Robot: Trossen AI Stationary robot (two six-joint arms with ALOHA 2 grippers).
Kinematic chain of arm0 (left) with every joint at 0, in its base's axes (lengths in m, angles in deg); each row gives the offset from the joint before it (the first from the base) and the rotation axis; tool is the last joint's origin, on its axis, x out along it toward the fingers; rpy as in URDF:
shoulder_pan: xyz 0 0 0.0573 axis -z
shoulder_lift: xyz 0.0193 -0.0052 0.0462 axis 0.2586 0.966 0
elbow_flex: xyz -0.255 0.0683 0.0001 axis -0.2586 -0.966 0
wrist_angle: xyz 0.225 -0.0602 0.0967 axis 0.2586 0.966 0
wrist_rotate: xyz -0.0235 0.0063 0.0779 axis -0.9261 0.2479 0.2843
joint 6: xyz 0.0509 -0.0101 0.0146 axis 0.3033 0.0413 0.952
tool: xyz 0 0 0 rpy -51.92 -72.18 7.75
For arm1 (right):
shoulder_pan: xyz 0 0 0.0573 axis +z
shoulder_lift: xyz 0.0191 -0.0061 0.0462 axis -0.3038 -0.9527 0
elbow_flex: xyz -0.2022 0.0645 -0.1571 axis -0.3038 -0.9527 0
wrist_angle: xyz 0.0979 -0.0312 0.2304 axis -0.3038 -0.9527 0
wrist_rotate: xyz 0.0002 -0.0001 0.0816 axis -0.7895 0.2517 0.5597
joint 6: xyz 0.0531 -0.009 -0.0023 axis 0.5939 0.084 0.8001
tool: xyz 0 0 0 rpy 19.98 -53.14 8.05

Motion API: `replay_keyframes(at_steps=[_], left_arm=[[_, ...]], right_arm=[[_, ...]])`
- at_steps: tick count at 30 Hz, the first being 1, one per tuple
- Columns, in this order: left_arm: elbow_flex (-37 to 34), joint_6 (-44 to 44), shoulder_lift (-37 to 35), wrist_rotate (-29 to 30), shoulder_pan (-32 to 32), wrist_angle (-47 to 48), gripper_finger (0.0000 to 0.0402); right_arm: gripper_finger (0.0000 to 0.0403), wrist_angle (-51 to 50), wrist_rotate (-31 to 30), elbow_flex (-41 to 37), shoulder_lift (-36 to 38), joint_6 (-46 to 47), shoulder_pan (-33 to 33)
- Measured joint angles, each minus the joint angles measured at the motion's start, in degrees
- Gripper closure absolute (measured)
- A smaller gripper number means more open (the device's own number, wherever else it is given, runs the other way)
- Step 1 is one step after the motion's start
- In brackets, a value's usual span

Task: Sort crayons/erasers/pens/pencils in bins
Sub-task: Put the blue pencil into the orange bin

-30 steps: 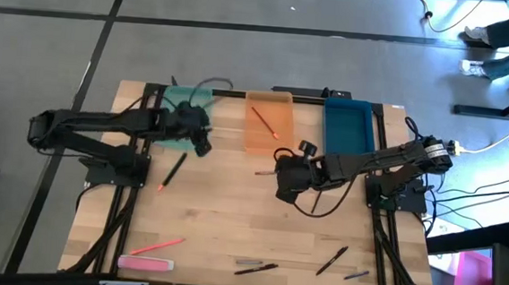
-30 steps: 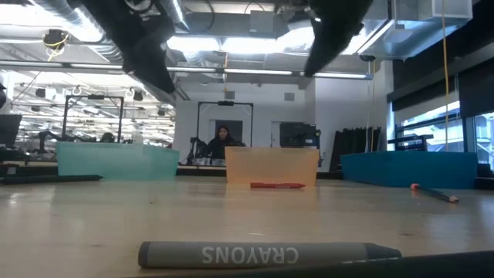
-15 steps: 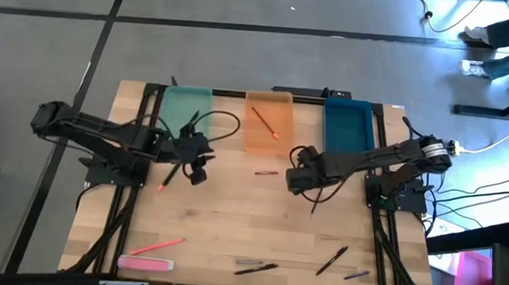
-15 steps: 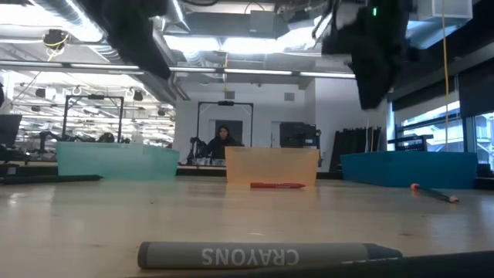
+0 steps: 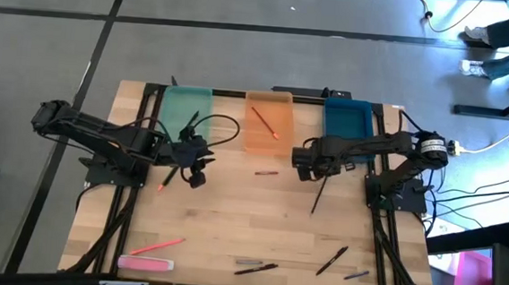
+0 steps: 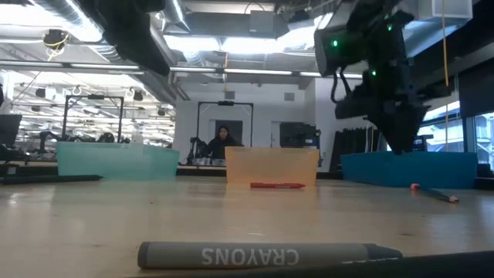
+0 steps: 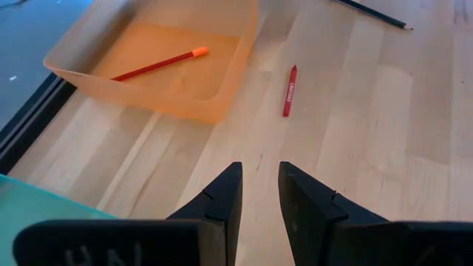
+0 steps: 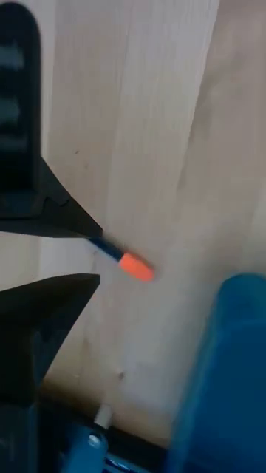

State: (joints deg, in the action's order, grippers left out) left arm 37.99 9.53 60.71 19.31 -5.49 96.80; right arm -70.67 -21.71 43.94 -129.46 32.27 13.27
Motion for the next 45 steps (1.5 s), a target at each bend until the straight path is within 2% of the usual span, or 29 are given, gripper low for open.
replay_keyframes(at_steps=[4,8,18,45], left_arm=[[0.0,0.02,0.0,0.0,0.0,0.0,0.0319],[0.0,0.15,0.0,0.01,-0.02,-0.01,0.0319],[0.0,0.2,0.0,0.02,-0.04,0.0,0.0319],[0.0,0.17,0.0,-0.02,-0.04,0.0,0.0319]], right_arm=[[0.0309,4.36,5.18,-3.51,0.0,-0.57,-2.86],[0.0309,11.4,6.27,-6.93,0.0,-2.05,-4.33],[0.0309,13.25,4.84,-11.04,0.0,0.18,-4.93],[0.0309,13.59,1.7,-11.74,0.0,0.51,-6.06]])
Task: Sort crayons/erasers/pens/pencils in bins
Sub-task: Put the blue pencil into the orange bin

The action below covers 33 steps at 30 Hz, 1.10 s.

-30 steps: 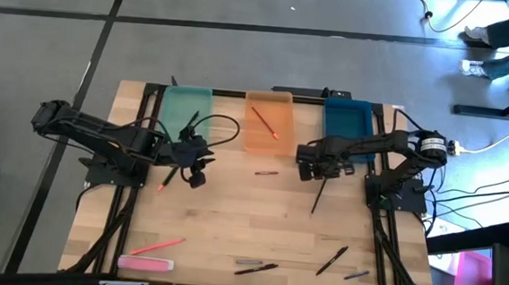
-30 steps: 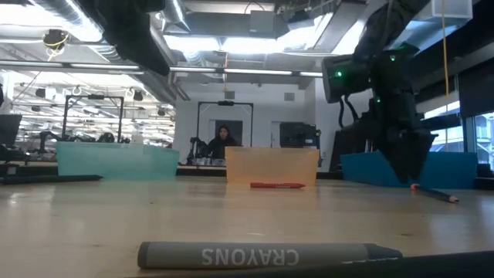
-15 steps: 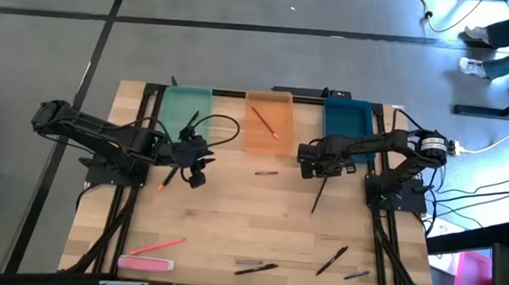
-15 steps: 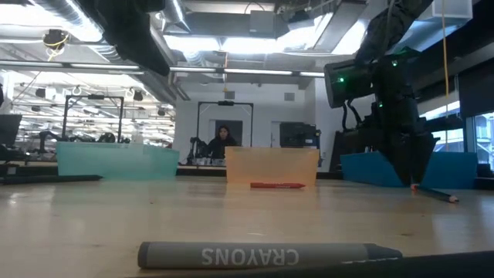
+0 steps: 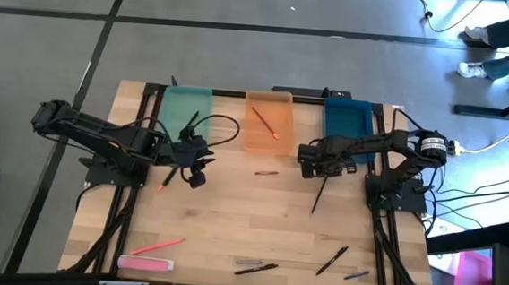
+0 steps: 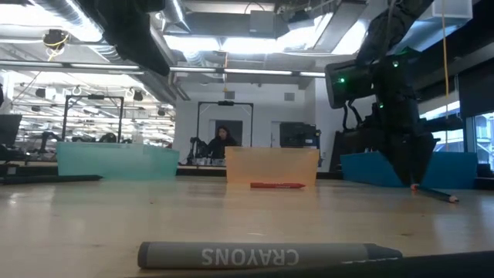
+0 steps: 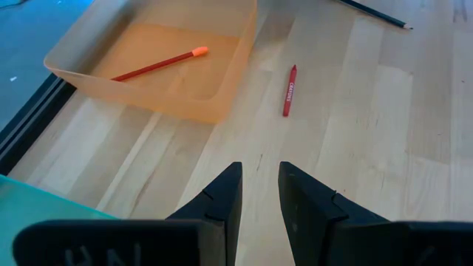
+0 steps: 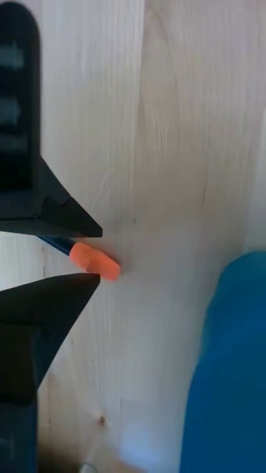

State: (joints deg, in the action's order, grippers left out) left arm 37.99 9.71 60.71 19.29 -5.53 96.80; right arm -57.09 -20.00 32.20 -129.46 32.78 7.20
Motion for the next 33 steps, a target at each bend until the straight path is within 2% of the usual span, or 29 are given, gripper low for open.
replay_keyframes(at_steps=[6,21,33], left_arm=[[0.0,0.0,0.0,0.0,0.0,0.0,0.0319],[0.0,0.02,0.0,0.0,0.0,0.02,0.0319],[0.0,0.02,0.0,0.0,0.02,0.02,0.0319]], right_arm=[[0.0309,2.63,0.5,-2.04,0.17,0.59,0.0],[0.031,5.12,1.52,-2.39,0.16,-6.65,0.68],[0.0362,5.44,1.37,-2.39,0.11,-6.49,0.72]])
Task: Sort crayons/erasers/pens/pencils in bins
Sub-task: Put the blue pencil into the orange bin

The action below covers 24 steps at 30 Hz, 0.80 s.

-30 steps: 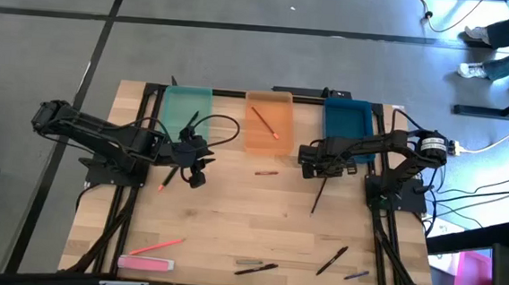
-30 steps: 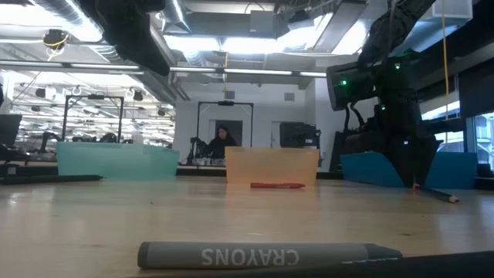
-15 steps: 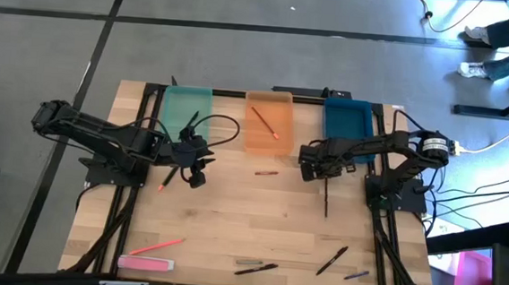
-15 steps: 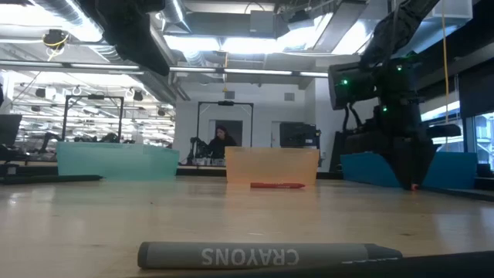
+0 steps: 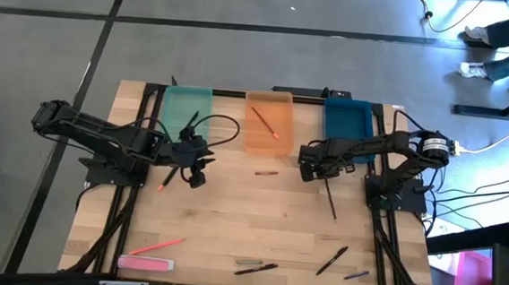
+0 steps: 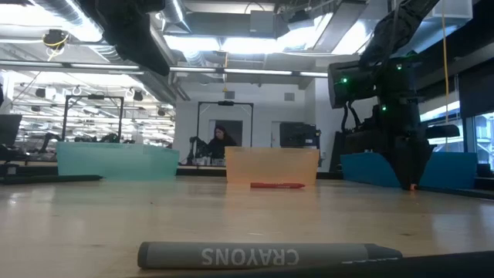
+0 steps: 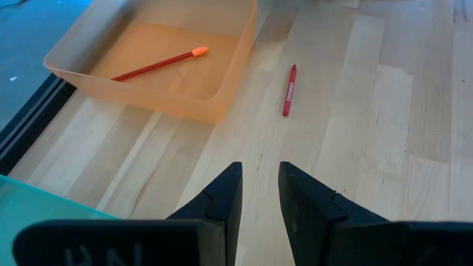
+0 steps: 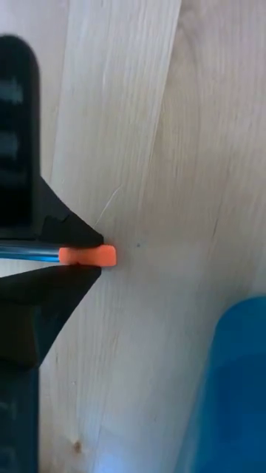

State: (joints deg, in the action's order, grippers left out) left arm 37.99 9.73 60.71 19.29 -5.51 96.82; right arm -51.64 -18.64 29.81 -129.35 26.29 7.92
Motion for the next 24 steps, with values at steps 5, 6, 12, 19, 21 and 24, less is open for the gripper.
replay_keyframes(at_steps=[5,6,12,19,21,24], left_arm=[[0.0,-0.01,0.0,0.0,0.0,0.0,0.0319],[0.0,0.0,0.0,0.0,-0.02,0.0,0.0319],[0.0,-0.02,0.0,0.0,-0.02,0.0,0.0319],[0.0,0.0,0.0,0.0,-0.02,0.01,0.0319],[0.0,0.01,0.0,0.0,0.0,0.05,0.0319],[0.0,0.02,0.0,0.0,-0.02,0.16,0.0319]], right_arm=[[0.0358,0.0,-0.75,0.0,-0.06,0.1,0.02],[0.0357,0.0,-0.82,0.0,-0.06,0.1,0.02],[0.0355,0.09,-1.06,0.0,-0.06,-0.03,0.35],[0.0355,1.9,-1.15,3.62,-0.32,-0.17,3.33],[0.0355,1.05,-1.43,4.55,-0.35,-0.19,4.43],[0.0355,1.28,-4.02,7.29,-0.29,-0.27,5.88]])
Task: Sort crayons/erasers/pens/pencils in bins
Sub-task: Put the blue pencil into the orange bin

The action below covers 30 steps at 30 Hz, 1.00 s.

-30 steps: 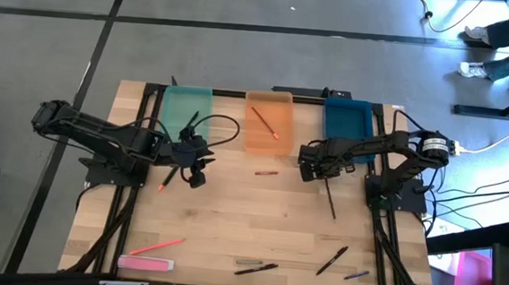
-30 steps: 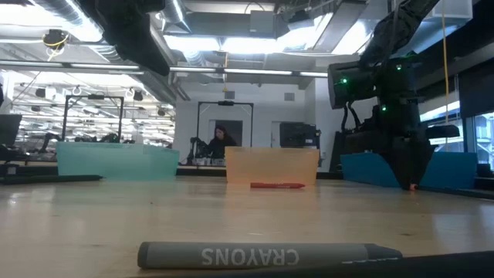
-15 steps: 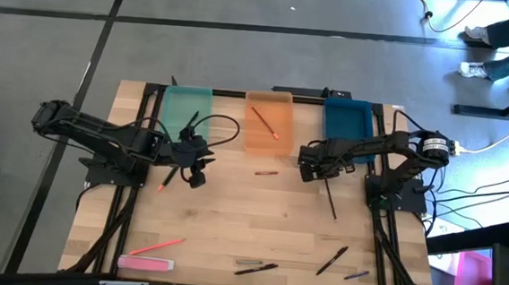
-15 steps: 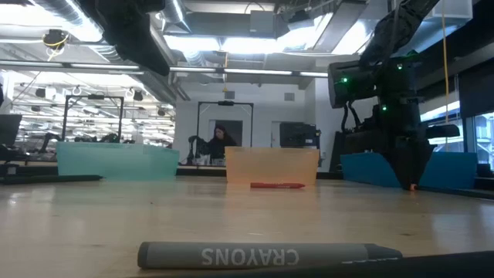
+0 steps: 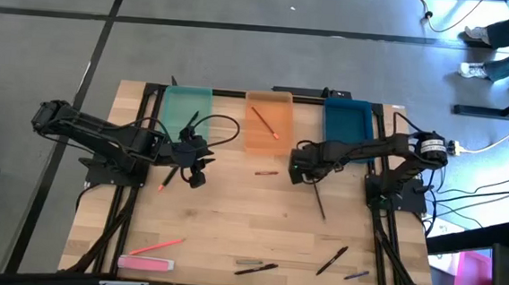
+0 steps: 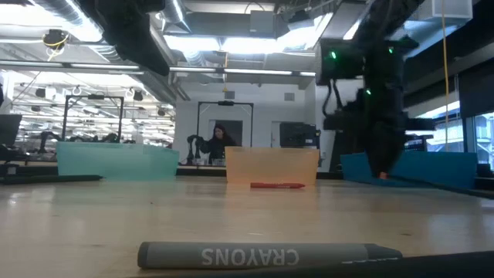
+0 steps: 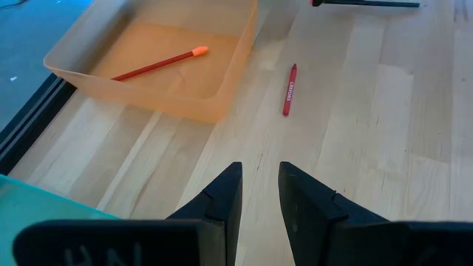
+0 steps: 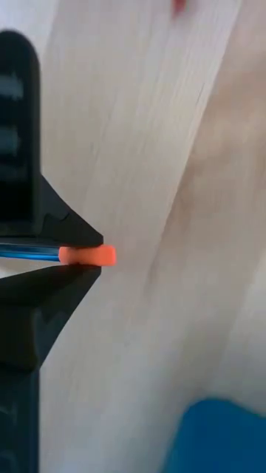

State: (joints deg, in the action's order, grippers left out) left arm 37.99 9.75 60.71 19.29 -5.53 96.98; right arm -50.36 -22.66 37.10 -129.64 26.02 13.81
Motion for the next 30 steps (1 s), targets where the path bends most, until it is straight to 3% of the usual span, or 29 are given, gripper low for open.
replay_keyframes(at_steps=[6,17,21,24,30], left_arm=[[0.0,-0.02,0.0,0.0,0.01,0.04,0.0319],[0.0,0.46,0.0,0.0,0.0,0.06,0.0319],[0.0,1.51,0.0,0.0,0.0,0.06,0.0319],[0.0,1.51,0.0,0.02,0.0,0.04,0.0319],[0.0,1.47,0.0,0.0,0.0,0.04,0.0319]], right_arm=[[0.0354,-0.84,-3.88,7.19,0.01,-4.23,0.99],[0.0354,0.53,-10.81,24.19,0.1,-25.7,-1.22],[0.0354,5.64,-10.37,27.55,0.14,-34.02,-4.17],[0.0354,11.83,-6.54,28.83,0.14,-40.45,-7.37],[0.0354,19.85,-4.94,28.95,-0.43,-46.83,-13.69]])
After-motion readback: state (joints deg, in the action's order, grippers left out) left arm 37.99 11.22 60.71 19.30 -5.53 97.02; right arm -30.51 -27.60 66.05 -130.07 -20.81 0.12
